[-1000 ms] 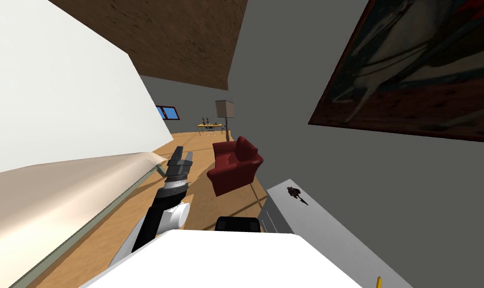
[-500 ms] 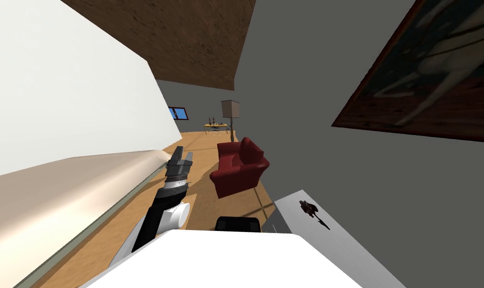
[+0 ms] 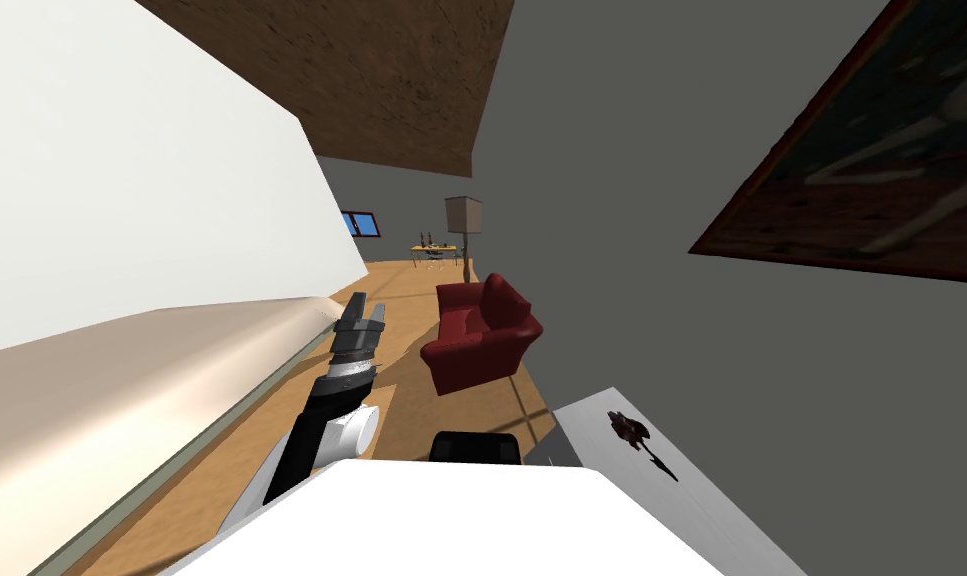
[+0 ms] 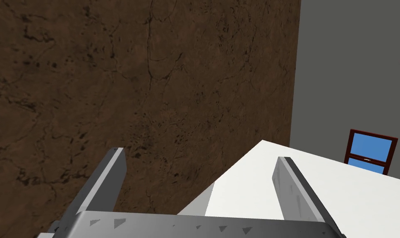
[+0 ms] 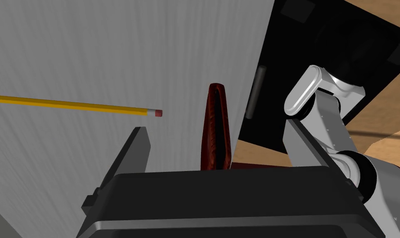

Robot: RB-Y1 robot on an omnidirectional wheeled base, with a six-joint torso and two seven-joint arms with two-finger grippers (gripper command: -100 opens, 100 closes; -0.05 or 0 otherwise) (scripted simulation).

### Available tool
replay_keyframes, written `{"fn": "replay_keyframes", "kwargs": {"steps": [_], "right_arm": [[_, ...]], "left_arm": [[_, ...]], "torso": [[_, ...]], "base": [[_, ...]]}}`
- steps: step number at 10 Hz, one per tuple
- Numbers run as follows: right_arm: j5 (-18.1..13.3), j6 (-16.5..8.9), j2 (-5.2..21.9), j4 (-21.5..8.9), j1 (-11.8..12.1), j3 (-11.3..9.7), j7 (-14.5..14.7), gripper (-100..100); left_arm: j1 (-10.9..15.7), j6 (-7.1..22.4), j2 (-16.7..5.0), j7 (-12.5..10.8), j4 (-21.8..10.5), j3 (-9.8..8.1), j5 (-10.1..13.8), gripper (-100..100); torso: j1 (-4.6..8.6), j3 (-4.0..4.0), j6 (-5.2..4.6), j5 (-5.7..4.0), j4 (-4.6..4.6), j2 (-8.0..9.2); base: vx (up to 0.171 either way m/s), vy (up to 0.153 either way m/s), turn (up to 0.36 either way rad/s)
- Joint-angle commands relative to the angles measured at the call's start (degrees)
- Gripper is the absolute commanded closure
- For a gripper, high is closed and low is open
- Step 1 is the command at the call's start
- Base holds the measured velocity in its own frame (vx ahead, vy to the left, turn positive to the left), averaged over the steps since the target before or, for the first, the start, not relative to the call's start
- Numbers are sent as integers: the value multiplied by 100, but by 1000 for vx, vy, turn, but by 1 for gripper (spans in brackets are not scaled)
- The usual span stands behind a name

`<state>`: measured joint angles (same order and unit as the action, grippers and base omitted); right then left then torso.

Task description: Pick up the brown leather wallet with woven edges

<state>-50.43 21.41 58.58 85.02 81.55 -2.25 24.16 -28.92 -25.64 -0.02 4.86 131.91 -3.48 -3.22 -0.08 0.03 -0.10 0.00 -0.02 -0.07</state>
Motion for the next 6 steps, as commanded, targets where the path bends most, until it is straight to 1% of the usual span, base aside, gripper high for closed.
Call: {"fn": "replay_keyframes", "kwargs": {"steps": [1, 2, 3, 4, 6], "right_arm": [[-18, -24, -110, -152, -181, -129, 33, -100], [-29, -40, -168, -240, -297, -213, 45, -100], [-24, -38, -126, -176, -226, -165, 27, -100], [-25, -41, -133, -186, -236, -174, 31, 100], [-22, -34, -135, -182, -233, -178, 28, 100]], "left_arm": [[0, 0, 0, 0, 0, 0, 0, 0], [0, 0, 0, 0, 0, 0, 0, 0], [0, 0, 0, 0, 0, 0, 0, 0], [0, 0, 0, 0, 0, 0, 0, 0], [0, 0, 0, 0, 0, 0, 0, 0]], "torso": [[0, 0, 0, 0, 0, 0], [2, -3, -1, 0, -1, 5], [2, -4, -1, 0, -2, 6], [-1, -2, -2, 1, -1, 2], [-2, 1, 2, 2, 0, -2]], "base": [[-27, -12, 59], [-25, -12, 43], [-10, -5, 6], [0, 0, 0], [0, 0, 0]]}}
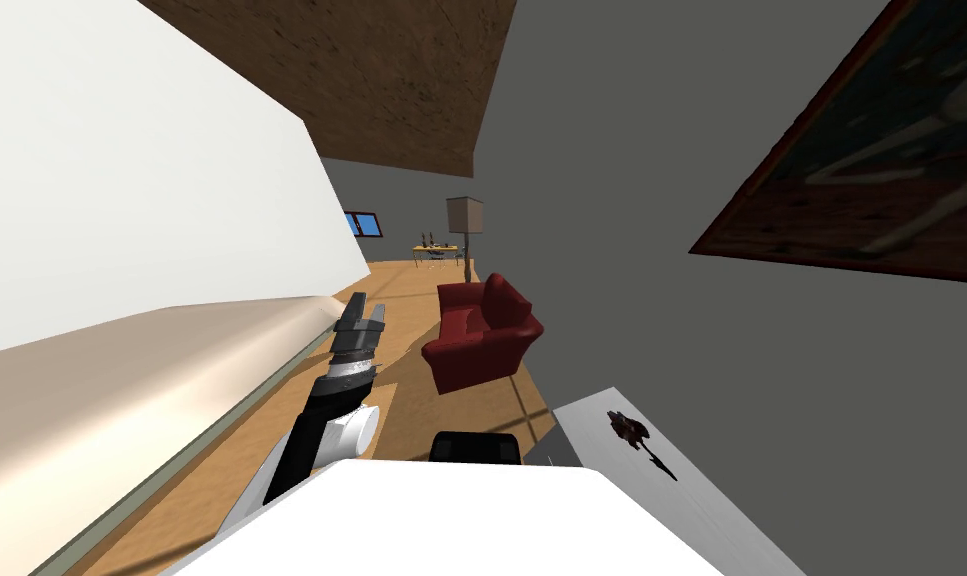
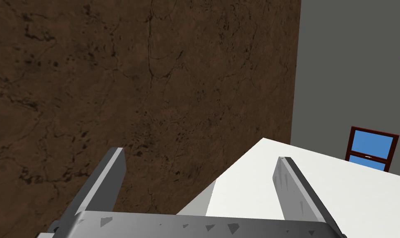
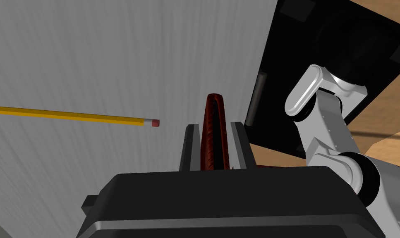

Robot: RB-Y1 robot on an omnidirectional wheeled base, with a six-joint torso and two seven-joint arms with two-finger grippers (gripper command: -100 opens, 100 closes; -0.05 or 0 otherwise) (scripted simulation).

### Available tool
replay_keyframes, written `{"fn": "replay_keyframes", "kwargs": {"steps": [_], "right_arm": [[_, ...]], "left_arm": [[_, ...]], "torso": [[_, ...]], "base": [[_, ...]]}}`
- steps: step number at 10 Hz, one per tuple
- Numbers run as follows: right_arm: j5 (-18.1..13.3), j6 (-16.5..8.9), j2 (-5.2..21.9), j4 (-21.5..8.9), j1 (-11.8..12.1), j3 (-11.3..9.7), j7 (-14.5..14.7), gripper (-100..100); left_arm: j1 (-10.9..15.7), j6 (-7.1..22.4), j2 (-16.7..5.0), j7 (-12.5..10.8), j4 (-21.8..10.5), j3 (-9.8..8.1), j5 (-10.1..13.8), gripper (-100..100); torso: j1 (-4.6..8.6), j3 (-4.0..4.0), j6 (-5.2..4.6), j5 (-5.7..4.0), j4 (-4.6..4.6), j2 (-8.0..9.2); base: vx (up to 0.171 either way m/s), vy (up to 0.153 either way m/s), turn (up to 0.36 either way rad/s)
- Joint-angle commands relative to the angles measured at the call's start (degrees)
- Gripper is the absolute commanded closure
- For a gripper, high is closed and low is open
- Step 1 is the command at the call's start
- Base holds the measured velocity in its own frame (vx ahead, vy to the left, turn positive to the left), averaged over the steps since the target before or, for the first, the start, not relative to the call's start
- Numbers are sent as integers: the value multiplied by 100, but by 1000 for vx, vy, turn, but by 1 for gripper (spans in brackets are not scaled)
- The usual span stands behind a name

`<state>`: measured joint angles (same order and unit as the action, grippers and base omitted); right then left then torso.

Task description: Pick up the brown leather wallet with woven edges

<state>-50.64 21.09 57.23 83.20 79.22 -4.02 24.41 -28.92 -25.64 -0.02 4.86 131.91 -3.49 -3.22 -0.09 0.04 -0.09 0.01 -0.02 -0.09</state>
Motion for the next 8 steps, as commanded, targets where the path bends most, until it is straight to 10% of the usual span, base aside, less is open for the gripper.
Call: {"fn": "replay_keyframes", "kwargs": {"steps": [1, 2, 3, 4, 8], "right_arm": [[0, 0, 0, 0, 0, 0, 0, 100], [0, 1, 0, 0, 1, -1, 0, 100], [0, 2, 0, 0, 1, -2, -1, 0], [15, 24, 83, 119, 168, 132, -4, 100], [38, 50, 188, 282, 385, 294, -23, 100]], "left_arm": [[0, 0, 0, 0, 0, 0, 0, 0], [0, 0, 0, 0, 0, 0, 0, 0], [0, 0, 0, 0, 0, 0, 0, 0], [0, 0, 0, 0, 0, 0, 0, 0], [0, 0, 0, 0, 0, 0, 0, 0]], "torso": [[0, 0, 0, 0, 0, 0], [0, -1, 0, 0, -1, 1], [0, -1, 0, 1, -1, 1], [0, -2, 0, 1, -1, 2], [-7, 6, 1, 3, 4, -8]], "base": [[0, 0, 0], [0, 0, 0], [0, 0, 0], [16, 4, -70], [16, 9, -40]]}}
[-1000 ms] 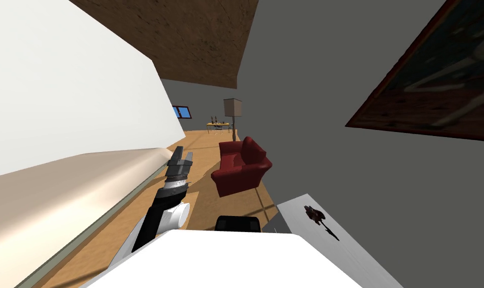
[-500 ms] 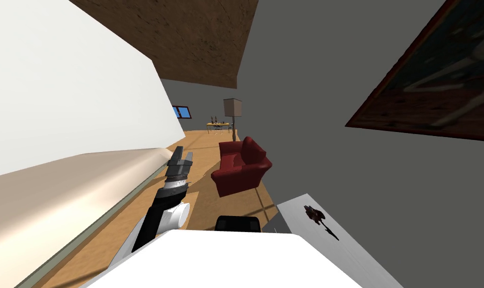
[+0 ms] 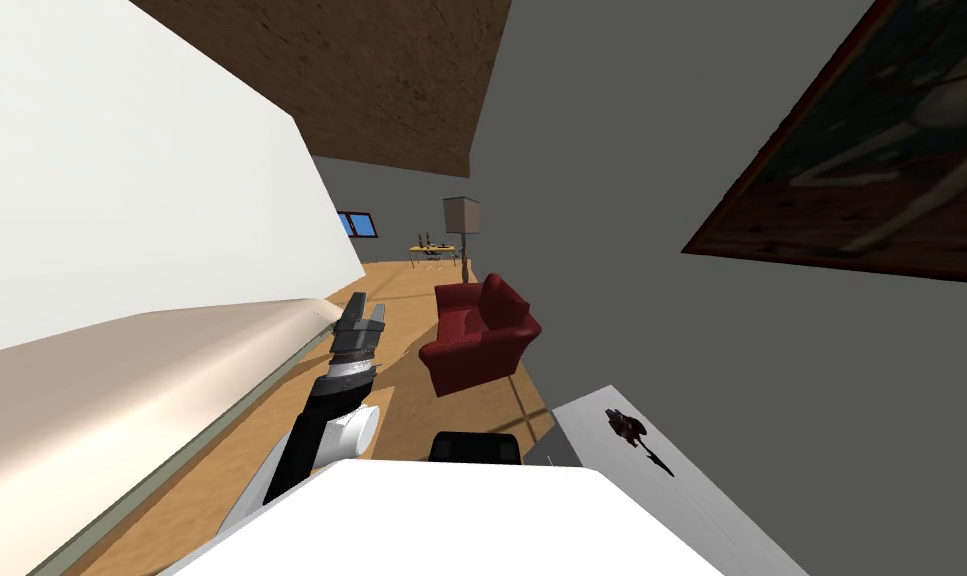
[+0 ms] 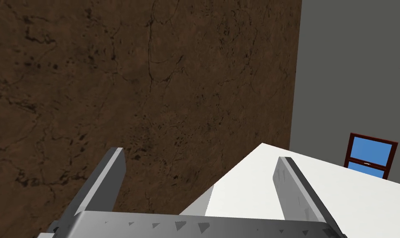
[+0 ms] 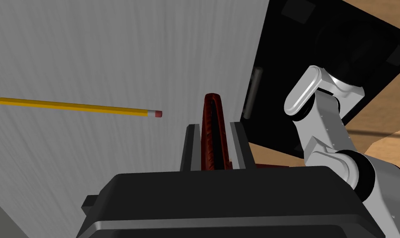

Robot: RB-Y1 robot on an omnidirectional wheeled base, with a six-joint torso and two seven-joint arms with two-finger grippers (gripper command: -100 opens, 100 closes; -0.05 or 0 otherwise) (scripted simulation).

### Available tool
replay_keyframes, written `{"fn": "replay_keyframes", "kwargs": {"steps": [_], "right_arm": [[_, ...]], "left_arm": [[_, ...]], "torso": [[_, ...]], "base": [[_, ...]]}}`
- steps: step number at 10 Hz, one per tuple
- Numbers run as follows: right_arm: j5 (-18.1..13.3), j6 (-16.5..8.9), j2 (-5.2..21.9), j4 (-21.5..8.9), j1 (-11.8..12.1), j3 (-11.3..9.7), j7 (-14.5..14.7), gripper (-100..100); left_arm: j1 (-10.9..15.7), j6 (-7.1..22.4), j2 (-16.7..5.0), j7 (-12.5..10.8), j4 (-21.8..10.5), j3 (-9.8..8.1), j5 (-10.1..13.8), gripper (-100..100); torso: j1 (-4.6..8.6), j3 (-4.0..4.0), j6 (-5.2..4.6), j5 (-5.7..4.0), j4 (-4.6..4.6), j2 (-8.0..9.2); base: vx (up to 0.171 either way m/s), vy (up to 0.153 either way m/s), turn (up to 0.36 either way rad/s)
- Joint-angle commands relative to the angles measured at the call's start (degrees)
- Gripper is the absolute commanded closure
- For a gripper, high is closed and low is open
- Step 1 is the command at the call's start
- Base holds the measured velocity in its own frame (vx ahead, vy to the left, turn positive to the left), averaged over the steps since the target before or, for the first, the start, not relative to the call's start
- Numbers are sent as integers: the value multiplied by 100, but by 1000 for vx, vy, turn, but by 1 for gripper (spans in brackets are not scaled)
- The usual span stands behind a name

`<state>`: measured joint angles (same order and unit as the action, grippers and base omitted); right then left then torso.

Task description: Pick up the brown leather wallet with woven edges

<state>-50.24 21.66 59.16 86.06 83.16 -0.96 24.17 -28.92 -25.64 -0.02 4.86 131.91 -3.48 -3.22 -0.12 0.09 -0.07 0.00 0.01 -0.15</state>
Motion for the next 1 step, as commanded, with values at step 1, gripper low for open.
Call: {"fn": "replay_keyframes", "kwargs": {"steps": [1], "right_arm": [[0, 0, 0, 0, 0, 0, 0, 0]], "left_arm": [[0, 0, 0, 0, 0, 0, 0, 0]], "torso": [[0, 0, 0, 0, 0, 0]], "base": [[0, 0, 0]]}}
